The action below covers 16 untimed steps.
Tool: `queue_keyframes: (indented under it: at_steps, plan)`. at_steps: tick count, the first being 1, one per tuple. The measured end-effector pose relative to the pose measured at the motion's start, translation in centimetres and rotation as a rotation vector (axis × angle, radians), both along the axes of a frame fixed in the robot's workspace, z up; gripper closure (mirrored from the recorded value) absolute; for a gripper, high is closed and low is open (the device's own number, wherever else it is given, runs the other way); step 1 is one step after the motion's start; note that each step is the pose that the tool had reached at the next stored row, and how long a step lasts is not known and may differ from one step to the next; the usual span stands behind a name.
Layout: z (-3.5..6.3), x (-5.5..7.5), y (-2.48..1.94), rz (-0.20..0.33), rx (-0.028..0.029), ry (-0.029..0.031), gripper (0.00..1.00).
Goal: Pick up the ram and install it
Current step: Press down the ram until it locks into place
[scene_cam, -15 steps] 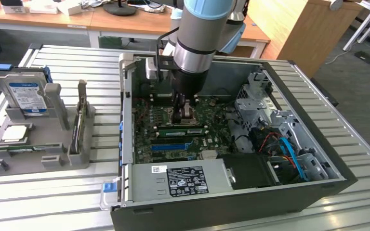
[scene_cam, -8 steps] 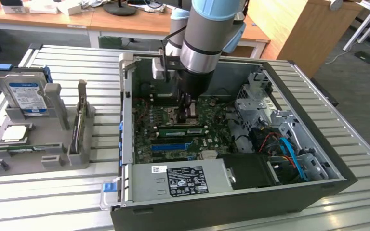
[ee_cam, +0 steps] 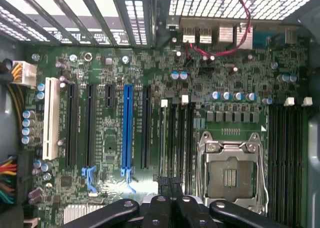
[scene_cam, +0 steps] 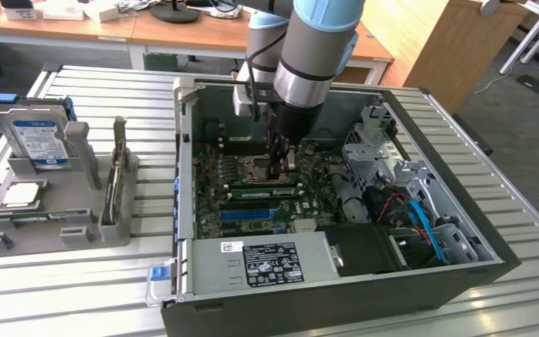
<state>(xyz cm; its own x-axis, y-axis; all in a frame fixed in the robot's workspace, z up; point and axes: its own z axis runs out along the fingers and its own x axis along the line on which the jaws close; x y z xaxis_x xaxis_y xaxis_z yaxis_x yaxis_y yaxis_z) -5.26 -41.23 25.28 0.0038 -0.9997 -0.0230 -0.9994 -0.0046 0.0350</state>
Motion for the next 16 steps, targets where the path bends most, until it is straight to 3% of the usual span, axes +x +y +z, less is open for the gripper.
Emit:
queue_keyframes:
  at_steps: [16]
  plan:
    - [0.00,0.32,0.00,0.000,0.0000,0.0001,0.89]
